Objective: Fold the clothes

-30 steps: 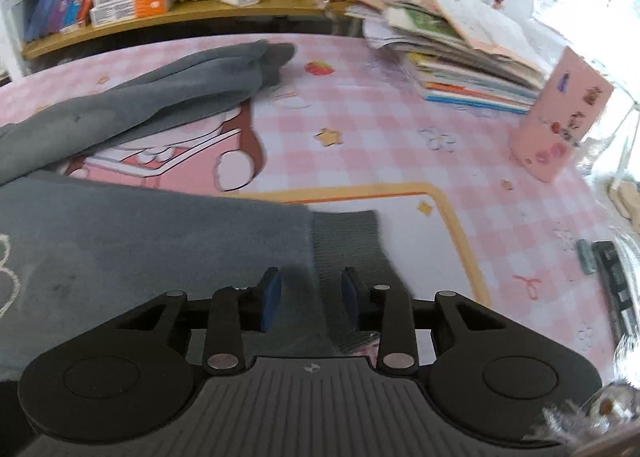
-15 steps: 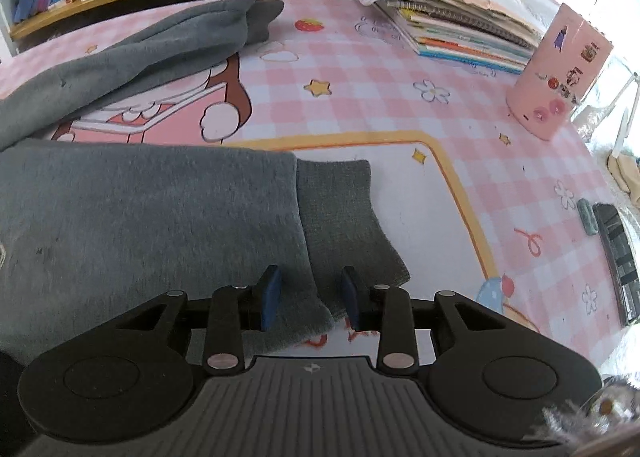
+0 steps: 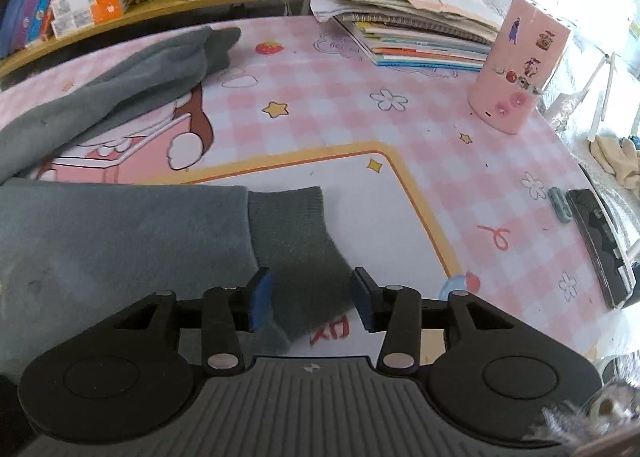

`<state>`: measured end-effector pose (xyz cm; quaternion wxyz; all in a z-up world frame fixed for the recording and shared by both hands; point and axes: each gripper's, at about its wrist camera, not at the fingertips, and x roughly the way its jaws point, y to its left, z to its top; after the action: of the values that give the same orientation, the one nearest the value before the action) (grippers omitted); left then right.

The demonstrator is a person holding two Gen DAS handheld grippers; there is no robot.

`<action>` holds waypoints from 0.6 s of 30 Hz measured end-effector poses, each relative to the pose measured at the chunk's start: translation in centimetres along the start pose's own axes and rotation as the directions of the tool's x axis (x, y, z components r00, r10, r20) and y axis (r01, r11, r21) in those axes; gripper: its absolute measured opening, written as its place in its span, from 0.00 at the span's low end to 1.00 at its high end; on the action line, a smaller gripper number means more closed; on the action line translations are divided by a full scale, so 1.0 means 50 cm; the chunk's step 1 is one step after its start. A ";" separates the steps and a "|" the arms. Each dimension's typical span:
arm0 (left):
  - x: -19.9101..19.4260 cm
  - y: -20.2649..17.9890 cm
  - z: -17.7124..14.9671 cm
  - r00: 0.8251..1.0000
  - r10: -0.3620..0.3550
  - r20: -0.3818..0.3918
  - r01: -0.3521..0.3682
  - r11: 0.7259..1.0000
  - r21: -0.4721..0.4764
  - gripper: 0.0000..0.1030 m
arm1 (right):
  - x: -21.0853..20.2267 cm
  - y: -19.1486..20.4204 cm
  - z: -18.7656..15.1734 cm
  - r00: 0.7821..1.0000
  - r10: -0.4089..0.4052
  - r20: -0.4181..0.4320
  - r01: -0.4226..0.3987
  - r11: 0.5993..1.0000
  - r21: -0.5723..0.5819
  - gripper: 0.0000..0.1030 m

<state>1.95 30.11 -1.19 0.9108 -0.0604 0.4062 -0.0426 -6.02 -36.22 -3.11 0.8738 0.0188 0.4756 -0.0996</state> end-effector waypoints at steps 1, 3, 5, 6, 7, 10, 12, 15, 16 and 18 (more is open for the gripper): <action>0.012 -0.007 0.005 1.000 0.004 -0.008 -0.004 1.000 0.010 0.49 | 0.009 -0.002 0.003 1.000 0.000 -0.007 0.000 1.000 0.007 0.41; 0.031 -0.020 0.013 1.000 0.012 -0.019 -0.011 0.999 0.033 0.49 | 0.020 -0.010 0.006 1.000 0.011 -0.016 -0.011 0.999 0.037 0.41; 0.045 -0.030 0.016 0.999 0.012 -0.032 -0.011 0.999 0.047 0.49 | 0.021 -0.018 0.005 0.999 0.029 -0.025 -0.027 0.998 0.060 0.37; 0.051 -0.033 0.016 0.999 0.014 -0.038 -0.011 0.998 0.055 0.51 | 0.019 -0.020 0.002 0.999 0.035 -0.029 -0.033 0.998 0.060 0.36; 0.056 -0.036 0.015 0.999 0.021 -0.044 -0.018 0.998 0.061 0.52 | 0.017 -0.023 0.000 0.999 0.041 -0.033 -0.039 0.997 0.060 0.36; 0.071 -0.038 0.009 0.997 0.037 -0.063 -0.033 0.997 0.068 0.54 | 0.016 -0.031 -0.010 0.997 0.065 -0.037 -0.061 0.994 0.095 0.31; 0.074 -0.037 0.007 0.997 0.037 -0.066 -0.032 0.997 0.064 0.55 | 0.014 -0.034 -0.013 0.996 0.085 -0.035 -0.081 0.991 0.109 0.23; 0.073 -0.036 0.010 0.997 0.036 -0.069 -0.031 0.998 0.061 0.55 | 0.000 -0.027 -0.011 0.994 0.094 -0.058 -0.090 0.994 0.065 0.04; 0.068 -0.036 0.012 0.997 0.038 -0.064 -0.034 0.997 0.065 0.55 | -0.014 -0.027 -0.011 0.995 0.086 -0.052 -0.084 0.995 0.045 0.03; 0.054 -0.035 0.017 0.998 0.041 -0.040 -0.038 0.997 0.070 0.55 | -0.032 -0.039 -0.010 0.999 0.037 -0.037 -0.036 0.999 0.031 0.01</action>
<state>4.31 28.09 -2.34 0.9045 -0.0198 0.4242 -0.0397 -7.65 -37.82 -1.95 0.8660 0.0425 0.4900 -0.0903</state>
